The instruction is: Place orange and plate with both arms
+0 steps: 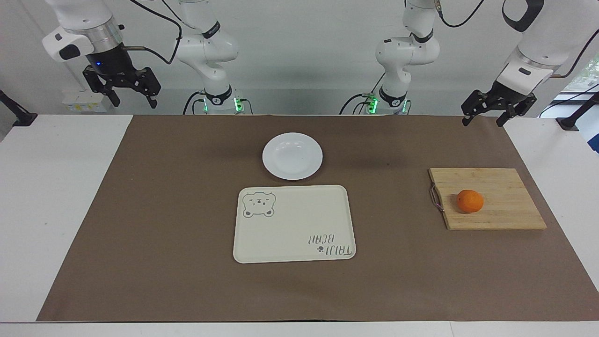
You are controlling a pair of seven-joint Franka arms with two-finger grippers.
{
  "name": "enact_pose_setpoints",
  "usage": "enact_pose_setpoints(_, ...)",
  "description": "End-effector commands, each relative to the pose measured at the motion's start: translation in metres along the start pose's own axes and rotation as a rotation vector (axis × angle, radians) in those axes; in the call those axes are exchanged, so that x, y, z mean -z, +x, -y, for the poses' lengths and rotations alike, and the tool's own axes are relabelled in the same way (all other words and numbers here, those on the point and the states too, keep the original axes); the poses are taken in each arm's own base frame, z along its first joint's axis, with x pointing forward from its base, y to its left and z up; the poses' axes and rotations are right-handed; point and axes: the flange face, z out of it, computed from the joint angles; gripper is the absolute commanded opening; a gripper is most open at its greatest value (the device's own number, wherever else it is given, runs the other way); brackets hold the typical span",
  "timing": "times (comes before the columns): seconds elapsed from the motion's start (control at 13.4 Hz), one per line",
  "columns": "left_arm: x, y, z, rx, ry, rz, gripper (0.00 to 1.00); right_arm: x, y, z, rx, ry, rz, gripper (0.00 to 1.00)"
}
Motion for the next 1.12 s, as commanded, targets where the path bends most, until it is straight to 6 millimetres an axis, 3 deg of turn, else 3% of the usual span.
enact_pose_setpoints(0.0,-0.024,0.001,0.023,-0.03,0.006,-0.035,1.0,0.003,-0.007,0.0,0.017,-0.009,0.004,1.0)
enact_pose_setpoints(0.22,-0.051,0.007,0.04,-0.047,0.008,-0.041,1.0,0.003,-0.007,0.001,0.019,-0.006,0.004,1.0)
enact_pose_setpoints(0.74,-0.103,0.025,0.054,-0.06,0.015,-0.068,1.0,0.002,-0.008,0.001,0.019,-0.004,0.017,1.0)
enact_pose_setpoints(1.04,-0.137,0.028,0.075,-0.087,0.017,-0.065,1.0,0.002,-0.008,0.002,0.019,-0.001,0.016,1.0)
